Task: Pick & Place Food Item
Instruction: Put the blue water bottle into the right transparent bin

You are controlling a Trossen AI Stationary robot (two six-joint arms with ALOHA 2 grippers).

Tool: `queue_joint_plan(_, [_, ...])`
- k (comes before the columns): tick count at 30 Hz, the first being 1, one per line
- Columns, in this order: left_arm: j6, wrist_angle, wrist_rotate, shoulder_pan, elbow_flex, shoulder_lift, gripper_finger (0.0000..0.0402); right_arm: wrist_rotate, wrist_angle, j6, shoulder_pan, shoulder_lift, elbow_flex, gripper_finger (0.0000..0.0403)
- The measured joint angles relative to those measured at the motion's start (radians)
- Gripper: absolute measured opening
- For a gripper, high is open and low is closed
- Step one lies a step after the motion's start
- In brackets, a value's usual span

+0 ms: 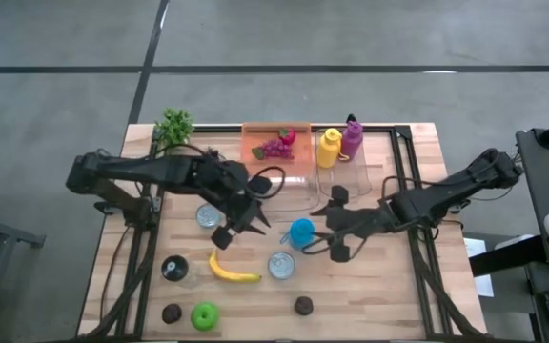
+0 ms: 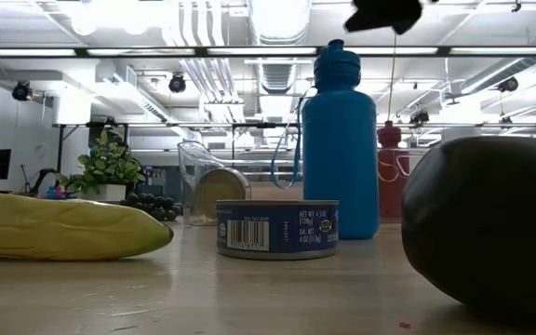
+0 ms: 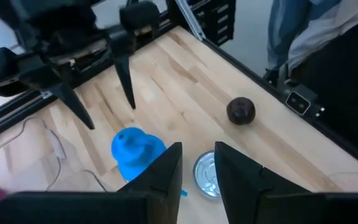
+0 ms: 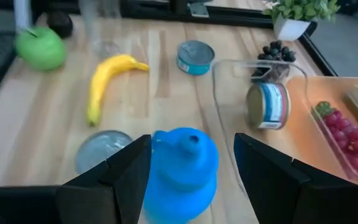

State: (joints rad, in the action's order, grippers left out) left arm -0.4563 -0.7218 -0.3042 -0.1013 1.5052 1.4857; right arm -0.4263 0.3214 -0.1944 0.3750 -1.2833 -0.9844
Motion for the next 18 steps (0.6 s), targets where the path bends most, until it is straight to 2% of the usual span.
queue_joint_plan(9, [0.046, 0.059, 0.021, -0.001, -0.116, -0.094, 0.0097, 0.004, -0.081, 0.027, -0.045, -0.067, 0.0, 0.0224])
queue_joint_plan(18, [0.049, 0.07, 0.024, -0.001, -0.124, -0.097, 0.0097, 0.023, -0.086, 0.023, -0.049, -0.077, -0.001, 0.0223])
